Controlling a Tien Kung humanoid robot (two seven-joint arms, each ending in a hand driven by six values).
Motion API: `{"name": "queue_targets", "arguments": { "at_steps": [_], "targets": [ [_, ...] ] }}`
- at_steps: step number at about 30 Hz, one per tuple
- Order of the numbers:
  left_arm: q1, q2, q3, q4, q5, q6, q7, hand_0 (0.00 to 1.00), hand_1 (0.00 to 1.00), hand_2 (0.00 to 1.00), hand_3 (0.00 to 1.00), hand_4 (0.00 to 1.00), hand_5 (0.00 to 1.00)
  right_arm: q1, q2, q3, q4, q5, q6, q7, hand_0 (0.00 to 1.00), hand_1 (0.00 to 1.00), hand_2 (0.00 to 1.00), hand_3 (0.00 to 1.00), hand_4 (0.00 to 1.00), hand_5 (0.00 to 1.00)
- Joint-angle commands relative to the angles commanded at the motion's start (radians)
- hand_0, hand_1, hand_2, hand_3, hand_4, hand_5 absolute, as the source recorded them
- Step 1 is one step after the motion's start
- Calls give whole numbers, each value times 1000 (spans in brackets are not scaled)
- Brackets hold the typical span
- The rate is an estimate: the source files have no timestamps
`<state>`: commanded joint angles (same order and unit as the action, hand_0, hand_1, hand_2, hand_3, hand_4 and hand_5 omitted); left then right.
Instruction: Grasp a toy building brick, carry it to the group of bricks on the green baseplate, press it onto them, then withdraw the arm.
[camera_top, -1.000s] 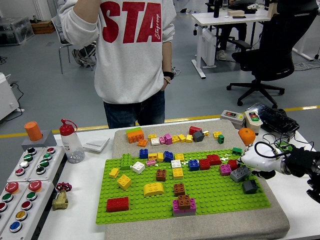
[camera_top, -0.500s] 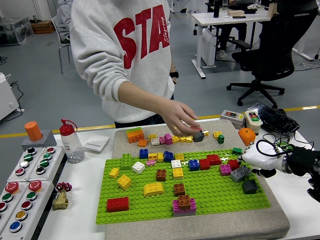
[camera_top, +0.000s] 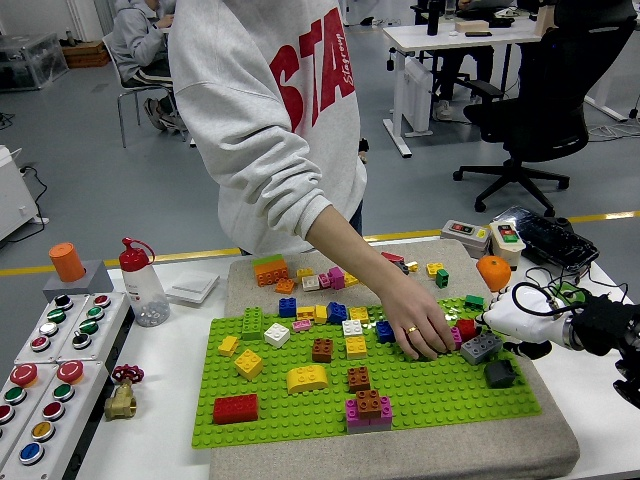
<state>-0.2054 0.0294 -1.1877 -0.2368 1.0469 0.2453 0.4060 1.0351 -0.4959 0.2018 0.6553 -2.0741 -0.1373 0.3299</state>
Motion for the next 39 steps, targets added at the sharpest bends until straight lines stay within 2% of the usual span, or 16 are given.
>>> {"name": "queue_targets", "arguments": {
  "at_steps": [28, 34, 35, 39],
  "targets": [
    [-7, -4, 2, -1, -2, 0, 2, 632, 598, 612, 418, 335, 978, -3, 26, -16, -24, 12, -10, -2, 737, 684, 679, 699, 598, 54],
    [-1, -6, -1, -2, 4, -1, 5, 632, 598, 613, 421, 335, 978, -10, 34, -25, -32, 17, -21, -2, 737, 679, 674, 687, 597, 54],
    [0, -6, -1, -2, 5, -2, 5, 632, 598, 615, 422, 334, 977, -11, 35, -26, -33, 18, -24, -2, 715, 657, 647, 644, 593, 55],
    [4, -7, -3, -3, 8, -2, 8, 632, 598, 615, 422, 334, 977, -16, 42, -32, -37, 27, -41, 1, 715, 657, 647, 644, 593, 55]
  ]
}}
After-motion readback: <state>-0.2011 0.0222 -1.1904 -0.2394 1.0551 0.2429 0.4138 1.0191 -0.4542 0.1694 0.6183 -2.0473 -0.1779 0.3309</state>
